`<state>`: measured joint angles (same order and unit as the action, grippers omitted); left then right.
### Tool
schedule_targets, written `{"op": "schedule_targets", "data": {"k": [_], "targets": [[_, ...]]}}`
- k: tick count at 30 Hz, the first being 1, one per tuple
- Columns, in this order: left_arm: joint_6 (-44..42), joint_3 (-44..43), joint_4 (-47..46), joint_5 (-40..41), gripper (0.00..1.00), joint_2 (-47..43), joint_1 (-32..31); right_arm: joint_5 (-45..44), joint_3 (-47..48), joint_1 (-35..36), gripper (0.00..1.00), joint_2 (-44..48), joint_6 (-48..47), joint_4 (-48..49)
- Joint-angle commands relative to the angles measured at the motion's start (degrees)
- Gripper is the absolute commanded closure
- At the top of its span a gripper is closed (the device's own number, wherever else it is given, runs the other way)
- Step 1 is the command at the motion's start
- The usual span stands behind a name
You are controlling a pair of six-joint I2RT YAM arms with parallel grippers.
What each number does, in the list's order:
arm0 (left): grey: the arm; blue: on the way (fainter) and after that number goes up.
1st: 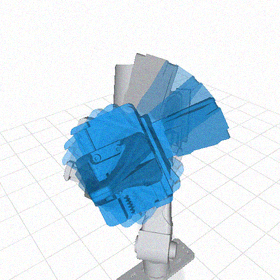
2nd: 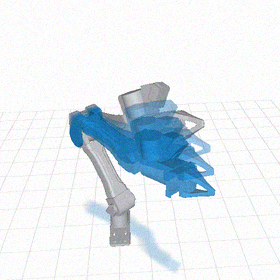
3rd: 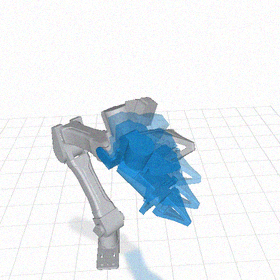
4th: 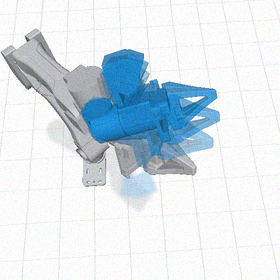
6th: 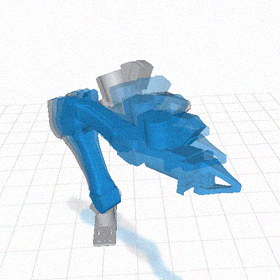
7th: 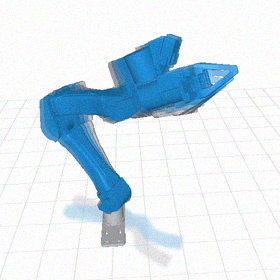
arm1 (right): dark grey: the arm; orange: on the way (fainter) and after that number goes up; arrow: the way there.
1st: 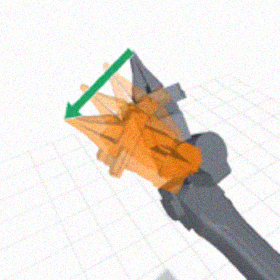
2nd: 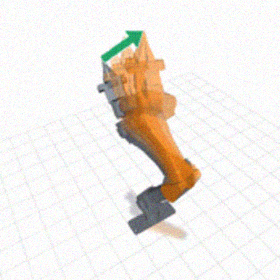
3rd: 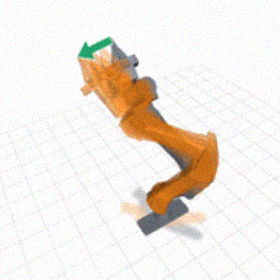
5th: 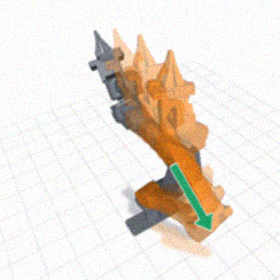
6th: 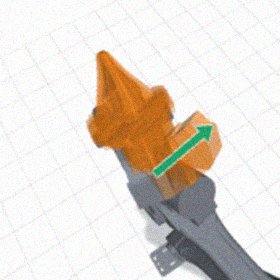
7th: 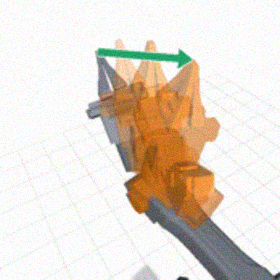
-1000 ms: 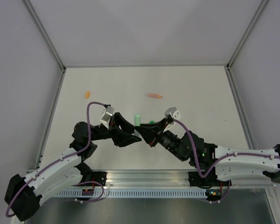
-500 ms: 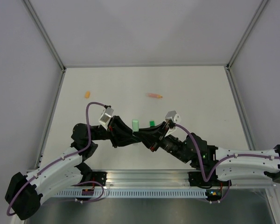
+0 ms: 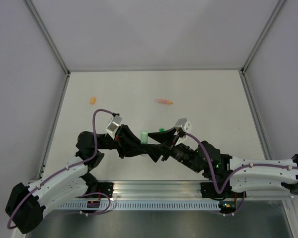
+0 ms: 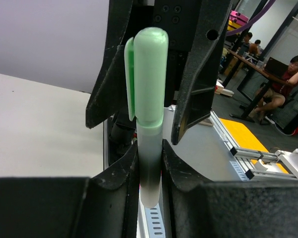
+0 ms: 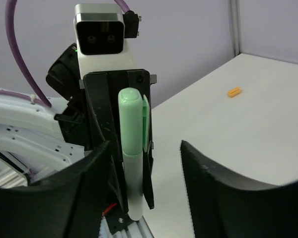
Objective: Insert the pens into the pen caps
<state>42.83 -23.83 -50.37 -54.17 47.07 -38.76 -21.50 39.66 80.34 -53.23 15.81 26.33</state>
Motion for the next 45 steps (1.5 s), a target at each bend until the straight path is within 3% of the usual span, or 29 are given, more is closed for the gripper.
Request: {"op": "schedule_targets", "data": {"k": [1,4,18,25,35,38,42,45], "targets": [[-0.29,0.72,-3.07,-2.34,0.98,-1.1,-0.17,0.14,2.34,-0.09,0.33,0.5,-1.05,-1.79],[-0.38,0.89,-2.81,-2.43,0.98,-1.54,-0.26,0.14,4.19,-0.09,0.27,0.5,-1.05,-4.52],[-0.55,1.6,-2.98,-2.95,0.98,-1.45,-0.26,-0.21,14.21,0.0,0.25,-2.4,-4.74,-11.82],[-0.82,1.6,-2.98,-3.13,0.98,-1.37,-0.35,-2.76,18.87,-0.18,0.32,-5.39,-7.81,-14.81],[-0.21,1.86,-4.82,-3.22,0.98,-1.19,-0.35,-1.36,18.0,-0.18,0.6,-6.36,-5.71,-16.22],[1.03,1.78,-6.4,-3.13,0.98,-0.75,-0.35,0.31,15.11,0.0,0.74,-5.31,-4.39,-15.69],[2.08,1.07,-8.07,-1.73,0.98,-0.66,-0.35,1.45,11.24,-0.09,1.0,-4.51,-2.81,-16.39],[2.61,-0.68,-8.08,-1.2,0.98,-0.31,-0.35,2.68,9.65,-0.18,1.0,-4.07,-2.19,-17.8]]}}
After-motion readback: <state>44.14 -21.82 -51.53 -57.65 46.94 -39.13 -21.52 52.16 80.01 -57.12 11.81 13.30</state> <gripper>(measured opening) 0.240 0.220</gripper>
